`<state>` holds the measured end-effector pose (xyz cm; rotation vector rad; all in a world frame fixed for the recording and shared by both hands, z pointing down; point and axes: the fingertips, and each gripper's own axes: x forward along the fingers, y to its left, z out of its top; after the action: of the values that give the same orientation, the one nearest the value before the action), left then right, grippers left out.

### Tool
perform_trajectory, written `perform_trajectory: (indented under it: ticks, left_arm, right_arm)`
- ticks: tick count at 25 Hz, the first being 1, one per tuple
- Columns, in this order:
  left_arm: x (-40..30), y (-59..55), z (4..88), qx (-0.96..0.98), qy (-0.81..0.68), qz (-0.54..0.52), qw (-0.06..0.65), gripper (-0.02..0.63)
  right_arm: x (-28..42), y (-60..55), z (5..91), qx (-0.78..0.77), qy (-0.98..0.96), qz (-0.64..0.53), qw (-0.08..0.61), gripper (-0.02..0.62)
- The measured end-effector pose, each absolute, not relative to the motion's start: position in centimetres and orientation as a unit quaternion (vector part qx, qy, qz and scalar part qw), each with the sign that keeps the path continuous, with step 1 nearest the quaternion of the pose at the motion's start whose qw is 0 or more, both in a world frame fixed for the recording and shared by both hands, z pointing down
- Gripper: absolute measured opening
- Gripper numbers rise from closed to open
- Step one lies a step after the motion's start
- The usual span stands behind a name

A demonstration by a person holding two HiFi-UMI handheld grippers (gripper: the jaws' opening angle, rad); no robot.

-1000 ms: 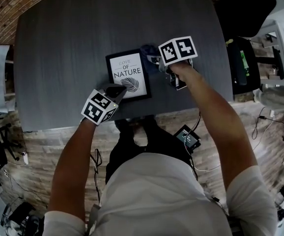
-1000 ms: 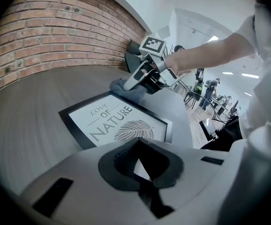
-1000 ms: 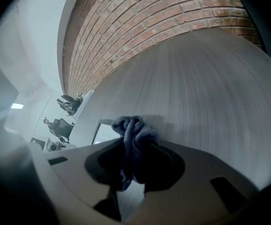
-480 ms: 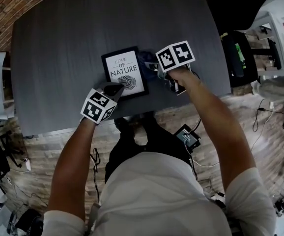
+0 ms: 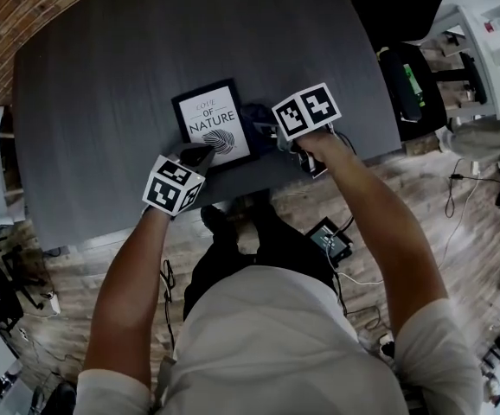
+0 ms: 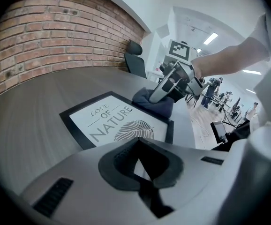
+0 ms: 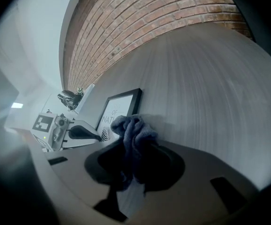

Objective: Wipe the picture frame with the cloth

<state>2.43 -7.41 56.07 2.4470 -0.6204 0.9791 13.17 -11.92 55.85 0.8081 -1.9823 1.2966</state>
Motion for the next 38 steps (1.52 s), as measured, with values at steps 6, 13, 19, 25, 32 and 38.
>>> perform_trajectory:
  ticks: [6, 13, 19, 25, 32, 38]
  left_arm:
    - [2.5, -7.3, 56.1, 0.882, -0.224, 0.353, 0.215, 0.006]
    - [2.4, -7.3, 56.1, 0.883, -0.228, 0.353, 0.209, 0.006]
    - [2.3, -7.4, 56.2, 0.883, -0.230, 0.354, 0.206, 0.006]
    - [2.4, -7.3, 56.1, 0.884, -0.231, 0.351, 0.203, 0.006]
    - [2.4, -7.2, 56.1, 0.886, -0.225, 0.345, 0.212, 0.007]
    - [2.1, -7.8, 54.5, 0.899, -0.224, 0.314, 0.209, 0.008]
  right_arm:
    - [13.5, -9.6, 56.0, 0.306, -0.745, 0.500, 0.318, 0.110]
    - [13.7, -7.3, 56.0, 0.305, -0.739, 0.509, 0.319, 0.110]
    - [13.8, -5.3, 56.1, 0.302, -0.732, 0.520, 0.319, 0.110]
    - [14.0, -2.6, 56.0, 0.313, -0.732, 0.510, 0.325, 0.110]
    - [12.8, 0.4, 54.9, 0.303, -0.750, 0.467, 0.358, 0.110]
    - [9.9, 2.3, 53.5, 0.278, -0.768, 0.458, 0.353, 0.110]
